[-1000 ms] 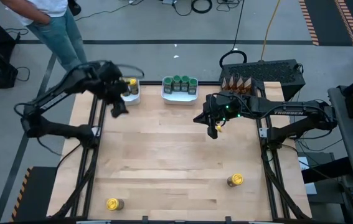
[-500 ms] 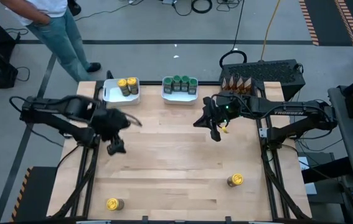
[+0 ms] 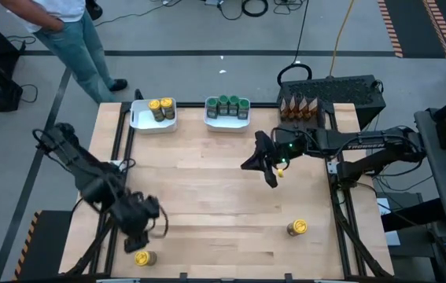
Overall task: Sort spices by type
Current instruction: Put the left yellow seasoning bottle into the left white bin
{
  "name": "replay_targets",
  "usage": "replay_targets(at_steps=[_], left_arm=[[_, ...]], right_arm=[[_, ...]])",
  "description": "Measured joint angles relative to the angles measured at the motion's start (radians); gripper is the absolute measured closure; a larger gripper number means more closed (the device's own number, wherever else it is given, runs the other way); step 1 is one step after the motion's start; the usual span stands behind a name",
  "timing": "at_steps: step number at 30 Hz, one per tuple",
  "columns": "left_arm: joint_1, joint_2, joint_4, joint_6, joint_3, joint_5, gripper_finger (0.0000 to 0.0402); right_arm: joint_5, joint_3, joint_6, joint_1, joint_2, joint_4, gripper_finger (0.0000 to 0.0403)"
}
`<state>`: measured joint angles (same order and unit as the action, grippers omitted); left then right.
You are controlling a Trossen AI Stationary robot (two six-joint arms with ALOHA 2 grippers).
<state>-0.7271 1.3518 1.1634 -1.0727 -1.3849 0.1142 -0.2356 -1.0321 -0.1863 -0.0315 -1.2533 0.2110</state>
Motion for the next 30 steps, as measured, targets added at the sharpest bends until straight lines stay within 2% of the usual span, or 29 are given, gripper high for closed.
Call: replay_targets(at_steps=[6,11,17,26,30], left_arm=[[-0.162,0.102,-0.014,0.014,0.0,-0.059,0.0077],[-0.257,0.174,-0.069,0.032,0.0,-0.072,0.0077],[-0.292,0.23,-0.087,0.039,0.0,-0.134,0.0077],[-0.322,0.299,-0.082,0.06,0.0,-0.199,0.0077],[-0.321,0.324,-0.082,0.06,0.0,-0.209,0.0077]], right_arm=[[0.036,0.0,-0.118,0.07,0.0,-0.056,0.0403],[0.146,0.0,-0.169,0.139,0.0,-0.057,0.0403],[0.237,0.0,-0.199,0.192,-0.006,-0.061,0.0403],[0.242,0.0,-0.225,0.232,-0.006,-0.068,0.0403],[0.284,0.0,-0.225,0.249,-0.006,-0.066,0.0403]])
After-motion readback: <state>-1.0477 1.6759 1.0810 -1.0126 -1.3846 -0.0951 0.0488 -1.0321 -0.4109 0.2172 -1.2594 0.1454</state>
